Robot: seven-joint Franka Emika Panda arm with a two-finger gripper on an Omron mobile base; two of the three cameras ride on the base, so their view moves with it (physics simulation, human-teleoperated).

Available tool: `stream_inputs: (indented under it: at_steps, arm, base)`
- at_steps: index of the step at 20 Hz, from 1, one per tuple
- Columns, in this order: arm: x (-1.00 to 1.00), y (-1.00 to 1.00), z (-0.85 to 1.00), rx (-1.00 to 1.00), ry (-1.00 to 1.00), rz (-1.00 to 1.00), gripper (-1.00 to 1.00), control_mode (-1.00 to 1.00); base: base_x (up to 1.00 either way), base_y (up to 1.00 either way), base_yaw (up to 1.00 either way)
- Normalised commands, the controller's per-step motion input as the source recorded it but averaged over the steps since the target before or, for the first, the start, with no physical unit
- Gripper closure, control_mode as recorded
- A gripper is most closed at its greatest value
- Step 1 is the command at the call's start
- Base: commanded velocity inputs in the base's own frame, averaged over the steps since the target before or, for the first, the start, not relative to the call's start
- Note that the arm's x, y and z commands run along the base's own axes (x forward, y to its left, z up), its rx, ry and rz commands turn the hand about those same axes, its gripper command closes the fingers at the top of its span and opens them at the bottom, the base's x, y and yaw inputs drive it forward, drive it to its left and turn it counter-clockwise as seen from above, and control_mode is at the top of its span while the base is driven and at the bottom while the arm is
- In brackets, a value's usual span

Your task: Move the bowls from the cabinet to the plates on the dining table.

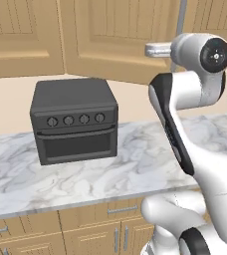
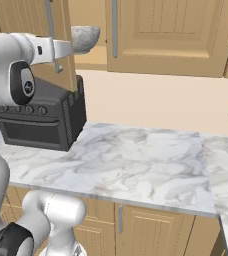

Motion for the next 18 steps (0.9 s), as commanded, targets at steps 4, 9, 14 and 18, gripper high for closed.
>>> stream_inputs:
  at_steps: [4,9,14,18]
  arm:
    - [-0.49,0.46,-0.12,0.02,-0.06,-0.03,1.0,-1.0]
    - [-0.44,0.49,-0.2,0.02,-0.03,-0.03,-1.0,-1.0]
    - [-0.26,0.3,-0.12,0.01,0.0,-0.01,-1.0,-1.0]
    - [-0.29,0.0,-0.01,0.0,-0.02,0.0,-1.0,-1.0]
  base:
    - [0.0,0.0,0.0]
    - [0.0,0.0,0.0]
    - [0.0,0.0,0.0]
    - [0.0,0.0,0.0]
